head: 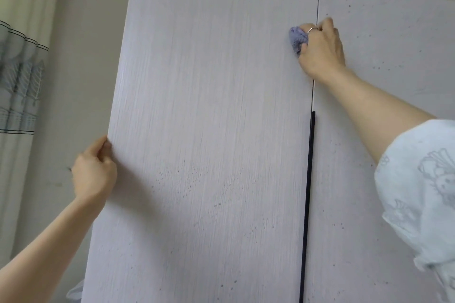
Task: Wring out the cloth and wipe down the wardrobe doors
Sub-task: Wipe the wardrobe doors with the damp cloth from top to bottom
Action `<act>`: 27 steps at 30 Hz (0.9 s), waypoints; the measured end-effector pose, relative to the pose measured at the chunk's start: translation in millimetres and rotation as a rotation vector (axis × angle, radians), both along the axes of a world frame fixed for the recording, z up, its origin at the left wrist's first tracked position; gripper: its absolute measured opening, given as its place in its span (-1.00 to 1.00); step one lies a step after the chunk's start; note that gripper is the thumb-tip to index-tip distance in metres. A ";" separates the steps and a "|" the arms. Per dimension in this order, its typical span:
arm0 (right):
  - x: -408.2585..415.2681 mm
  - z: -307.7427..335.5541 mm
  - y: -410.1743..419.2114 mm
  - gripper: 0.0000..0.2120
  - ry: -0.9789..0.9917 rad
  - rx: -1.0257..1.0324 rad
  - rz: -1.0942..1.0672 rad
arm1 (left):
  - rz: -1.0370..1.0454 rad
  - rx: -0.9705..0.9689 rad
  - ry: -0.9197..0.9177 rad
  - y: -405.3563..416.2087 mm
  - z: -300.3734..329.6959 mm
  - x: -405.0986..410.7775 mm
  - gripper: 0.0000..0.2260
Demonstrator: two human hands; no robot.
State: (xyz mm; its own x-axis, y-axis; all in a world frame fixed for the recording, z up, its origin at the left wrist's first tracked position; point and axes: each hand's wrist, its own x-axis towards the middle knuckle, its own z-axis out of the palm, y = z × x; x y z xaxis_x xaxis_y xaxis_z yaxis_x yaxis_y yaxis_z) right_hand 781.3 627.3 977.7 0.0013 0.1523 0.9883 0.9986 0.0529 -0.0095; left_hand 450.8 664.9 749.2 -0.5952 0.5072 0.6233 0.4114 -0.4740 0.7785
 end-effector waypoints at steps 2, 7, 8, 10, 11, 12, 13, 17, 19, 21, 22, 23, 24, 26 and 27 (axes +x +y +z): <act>-2.2 -5.0 5.6 -0.54 -0.022 -0.006 -0.012 | -0.007 0.004 0.012 0.7 -0.6 -2.3 -0.71; -1.4 -47.8 11.2 -0.61 -0.032 0.067 0.009 | -0.052 0.022 0.003 1.1 -2.2 -3.2 -0.71; 0.4 -60.8 13.0 -0.63 -0.047 0.070 0.003 | -0.065 0.018 -0.015 1.1 -2.6 -3.1 -0.70; 3.0 -93.8 16.9 -0.68 -0.080 0.096 0.011 | -0.102 0.003 -0.058 -0.4 -4.6 -3.2 -0.69; 4.8 -111.9 19.5 -0.70 -0.109 0.132 0.018 | -0.122 0.002 -0.078 -0.4 -4.9 -2.7 -0.68; 6.5 -131.7 21.7 -0.72 -0.148 0.177 0.029 | -0.140 0.002 -0.089 -0.1 -5.5 -2.6 -0.68; 7.5 -154.5 23.0 -0.71 -0.187 0.213 0.053 | -0.150 -0.003 -0.088 -0.5 -7.4 -3.1 -0.68; 16.6 -241.6 27.4 -0.65 -0.428 0.201 0.217 | -0.190 0.016 -0.111 5.2 -16.3 -6.3 -0.68; 25.0 -266.9 26.8 -0.64 -0.673 0.119 0.236 | -0.205 0.014 -0.137 5.8 -19.5 -6.2 -0.68; 30.7 -262.4 23.6 -0.59 -0.833 0.044 0.235 | -0.224 0.025 -0.161 4.7 -20.0 -4.5 -0.69; 30.1 -254.2 22.3 -0.55 -0.839 0.023 0.236 | -0.228 0.029 -0.167 4.0 -20.6 -3.8 -0.69; 27.2 -243.6 20.7 -0.52 -0.797 0.029 0.231 | -0.232 0.032 -0.169 3.6 -21.7 -3.4 -0.69; 22.8 -231.4 19.1 -0.54 -0.715 0.057 0.219 | -0.237 0.036 -0.168 3.6 -23.2 -3.3 -0.69; 10.9 -209.2 18.1 -0.64 -0.437 0.101 0.221 | -0.252 0.045 -0.170 3.7 -27.3 -4.4 -0.69; 3.6 -202.9 18.9 -0.66 -0.280 0.116 0.241 | -0.263 0.047 -0.173 3.5 -29.7 -4.5 -0.69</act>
